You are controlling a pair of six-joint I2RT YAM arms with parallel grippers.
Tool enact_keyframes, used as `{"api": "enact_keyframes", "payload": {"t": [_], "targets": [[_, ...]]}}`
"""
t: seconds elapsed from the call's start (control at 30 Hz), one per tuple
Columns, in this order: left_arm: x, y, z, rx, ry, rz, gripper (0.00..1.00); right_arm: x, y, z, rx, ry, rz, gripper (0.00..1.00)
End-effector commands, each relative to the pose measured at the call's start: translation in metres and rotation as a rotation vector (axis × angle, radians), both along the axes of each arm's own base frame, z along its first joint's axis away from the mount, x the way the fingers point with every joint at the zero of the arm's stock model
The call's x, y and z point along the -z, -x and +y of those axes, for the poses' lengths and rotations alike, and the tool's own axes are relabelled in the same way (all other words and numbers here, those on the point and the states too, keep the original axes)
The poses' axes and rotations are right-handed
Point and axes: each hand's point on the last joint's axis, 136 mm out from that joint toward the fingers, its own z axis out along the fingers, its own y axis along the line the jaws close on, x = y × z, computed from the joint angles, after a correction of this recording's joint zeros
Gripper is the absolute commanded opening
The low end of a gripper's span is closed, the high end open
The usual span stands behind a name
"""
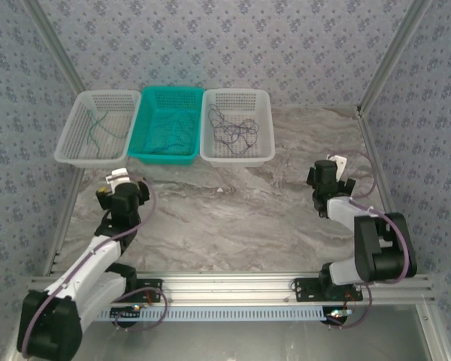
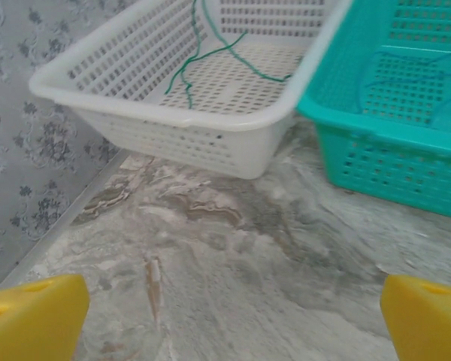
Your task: Untangle the cables
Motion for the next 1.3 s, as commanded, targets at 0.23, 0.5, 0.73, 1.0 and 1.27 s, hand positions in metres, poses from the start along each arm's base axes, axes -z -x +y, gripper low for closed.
{"api": "enact_keyframes", "payload": {"t": [0.23,0.5,0.73,1.0,1.27], "targets": [[0.022,-0.038,0.002,0.154,0.054,-0.077,1.0,0.0,-0.025,0.026,-0.344,-0.06,-0.182,1.0],[0.056,-0.095,-0.008,0.266,0.059,-0.037,0.99,0.002,-0.025,0.028,-0.348,-0.044,-0.187,1.0],[0.057,-0.095,-0.005,0.249,0.063,-0.013,0.99,0.001,-0.028,0.035,-0.402,-0.062,-0.187,1.0],[0.057,-0.096,-0.006,0.25,0.061,-0.013,0.99,0.001,-0.029,0.039,-0.428,-0.075,-0.182,1.0],[0.057,-0.096,-0.006,0.251,0.062,-0.012,0.99,0.001,-0.028,0.038,-0.428,-0.076,-0.185,1.0]]}}
